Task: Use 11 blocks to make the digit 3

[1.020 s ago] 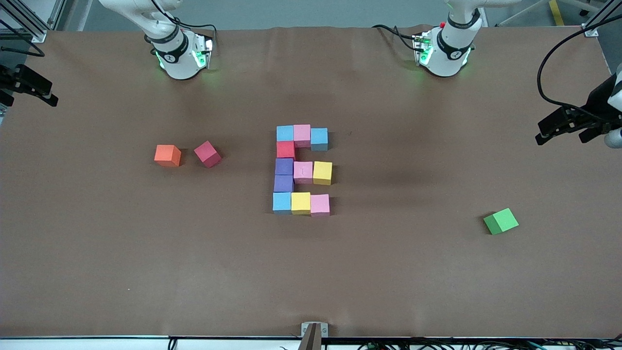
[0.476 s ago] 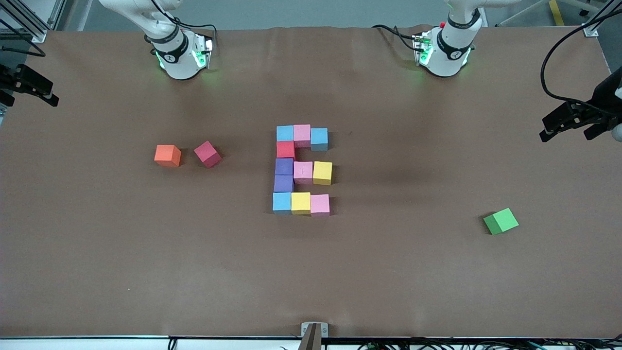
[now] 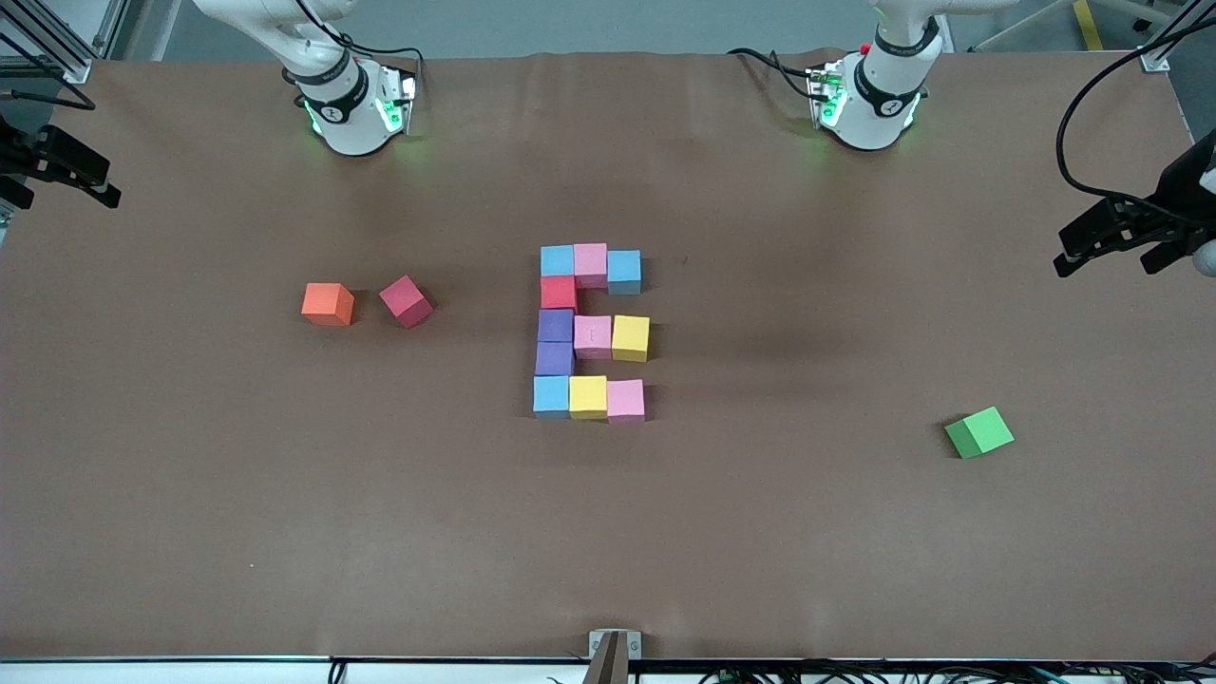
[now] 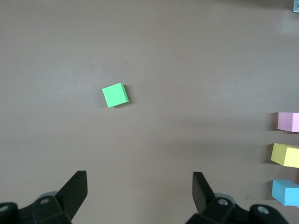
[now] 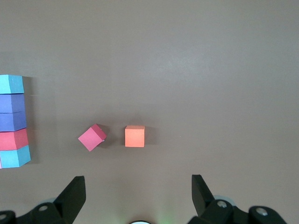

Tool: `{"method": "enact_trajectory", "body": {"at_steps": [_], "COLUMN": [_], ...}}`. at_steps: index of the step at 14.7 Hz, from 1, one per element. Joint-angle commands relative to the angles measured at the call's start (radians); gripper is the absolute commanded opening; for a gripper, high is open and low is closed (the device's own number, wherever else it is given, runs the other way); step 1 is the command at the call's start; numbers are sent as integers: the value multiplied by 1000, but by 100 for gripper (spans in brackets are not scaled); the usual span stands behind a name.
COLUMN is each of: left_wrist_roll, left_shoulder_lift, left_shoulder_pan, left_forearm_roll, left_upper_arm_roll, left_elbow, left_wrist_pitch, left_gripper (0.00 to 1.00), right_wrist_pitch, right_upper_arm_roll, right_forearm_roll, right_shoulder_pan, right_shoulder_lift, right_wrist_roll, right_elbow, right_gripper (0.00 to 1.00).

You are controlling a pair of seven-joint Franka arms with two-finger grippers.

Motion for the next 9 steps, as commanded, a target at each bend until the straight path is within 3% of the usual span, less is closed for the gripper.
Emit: {"method": "enact_trajectory", "body": {"at_steps": [1,9], "left_wrist_roll": [20,18], "left_shoulder_lift": [-15,-15], "left_shoulder_pan": [-2,-2], "left_forearm_roll": [-1,-7], "left_upper_arm_roll": [2,2], "left_elbow": [-6,-6], "left_wrist_pitch": [4,5], "left_gripper": [99,100], "right_wrist_pitch": [3,1], "right_upper_arm_roll": [0,0], "right_forearm_roll": [-5,-5], "right_shoulder_pan": [7,9], "right_shoulder_lift": [-17,-17], "right_wrist_roll": [-6,-8], "right_elbow": [-17,-17], "right_gripper": [100,100]}}
